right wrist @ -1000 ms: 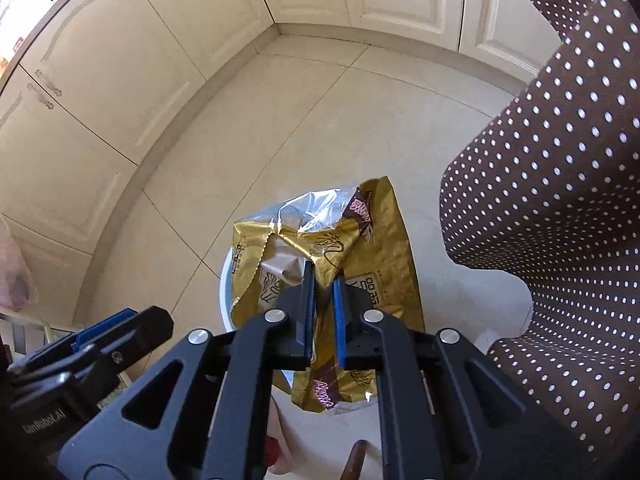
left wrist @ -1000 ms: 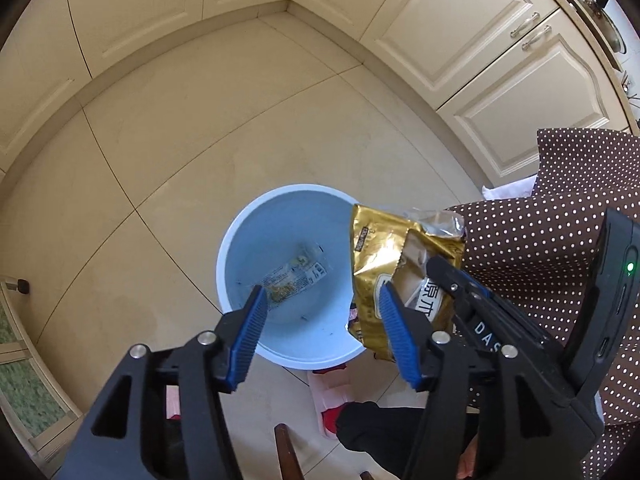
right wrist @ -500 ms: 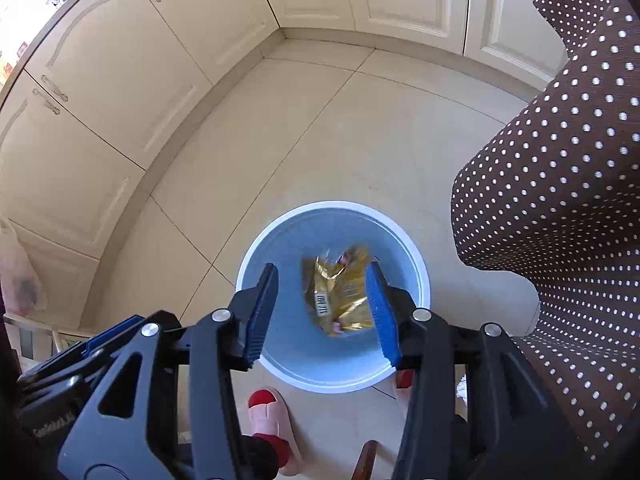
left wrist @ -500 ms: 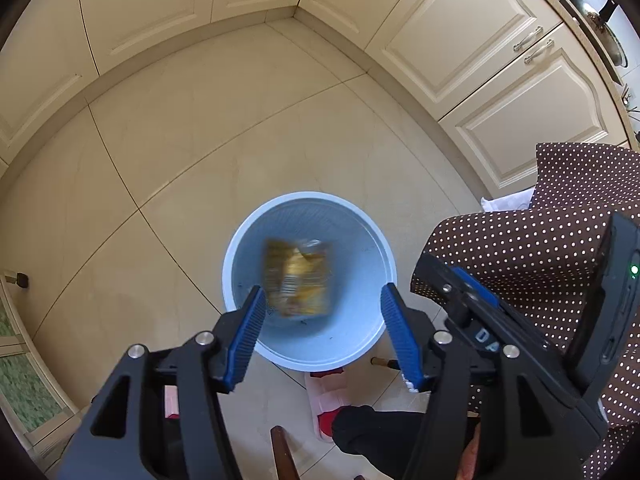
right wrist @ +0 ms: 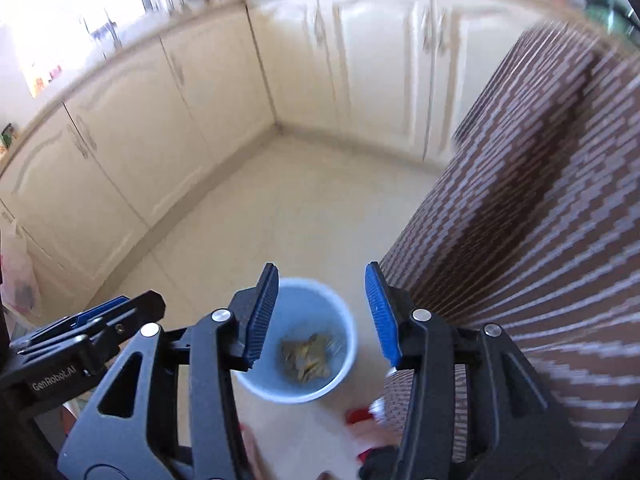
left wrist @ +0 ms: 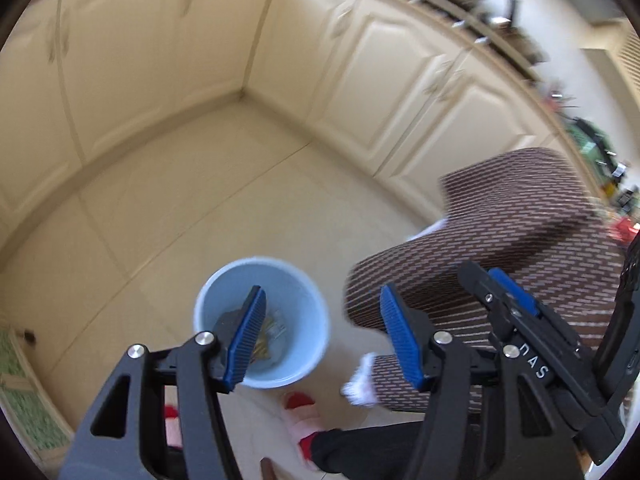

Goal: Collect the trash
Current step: 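Open both grippers over the bin and return to the table, then grasp the pink snack bag with the right gripper while the left grasps a dark wrapper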

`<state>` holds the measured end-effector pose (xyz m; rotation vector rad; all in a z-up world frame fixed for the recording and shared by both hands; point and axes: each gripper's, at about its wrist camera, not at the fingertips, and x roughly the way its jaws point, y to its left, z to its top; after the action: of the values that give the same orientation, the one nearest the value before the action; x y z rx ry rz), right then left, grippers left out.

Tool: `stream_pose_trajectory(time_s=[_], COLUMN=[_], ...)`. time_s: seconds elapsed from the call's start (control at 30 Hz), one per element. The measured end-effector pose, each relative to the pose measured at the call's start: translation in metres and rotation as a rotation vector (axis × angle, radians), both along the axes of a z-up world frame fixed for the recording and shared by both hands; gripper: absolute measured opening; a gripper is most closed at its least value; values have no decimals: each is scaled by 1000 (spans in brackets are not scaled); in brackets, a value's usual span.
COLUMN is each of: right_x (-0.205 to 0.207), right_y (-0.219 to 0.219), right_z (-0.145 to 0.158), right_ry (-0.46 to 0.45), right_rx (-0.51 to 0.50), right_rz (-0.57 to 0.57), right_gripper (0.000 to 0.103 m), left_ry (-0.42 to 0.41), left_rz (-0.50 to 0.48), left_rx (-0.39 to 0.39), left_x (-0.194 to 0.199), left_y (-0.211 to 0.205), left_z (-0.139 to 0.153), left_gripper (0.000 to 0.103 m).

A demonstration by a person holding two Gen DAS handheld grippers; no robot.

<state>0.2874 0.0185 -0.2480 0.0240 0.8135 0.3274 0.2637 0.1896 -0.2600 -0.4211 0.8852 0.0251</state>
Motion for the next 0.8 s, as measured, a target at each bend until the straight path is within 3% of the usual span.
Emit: stream_pose_trajectory(time_s=[0.23,0.43,0.57,0.8], right_x=[-60,-103,-108,-93], right_y=[-84,-172,-226,-280], right_z=[106,152,157,137], right_ry=[-248,-372,-364,-230], right_rx=[14,7,-12,80], right_rz=[-81,-229,-345,-410], right_gripper=[48,51,51,53], left_ry=[-201,-265,-281,-237], left_rz=[-186,-349,-402,-457], left_rx=[82,63,62,49], left_x=[-27,-28,-22,15], left_y=[-93,-177,-221,-282], left_z=[92,134,146,142], left_gripper=[65,66,66,66])
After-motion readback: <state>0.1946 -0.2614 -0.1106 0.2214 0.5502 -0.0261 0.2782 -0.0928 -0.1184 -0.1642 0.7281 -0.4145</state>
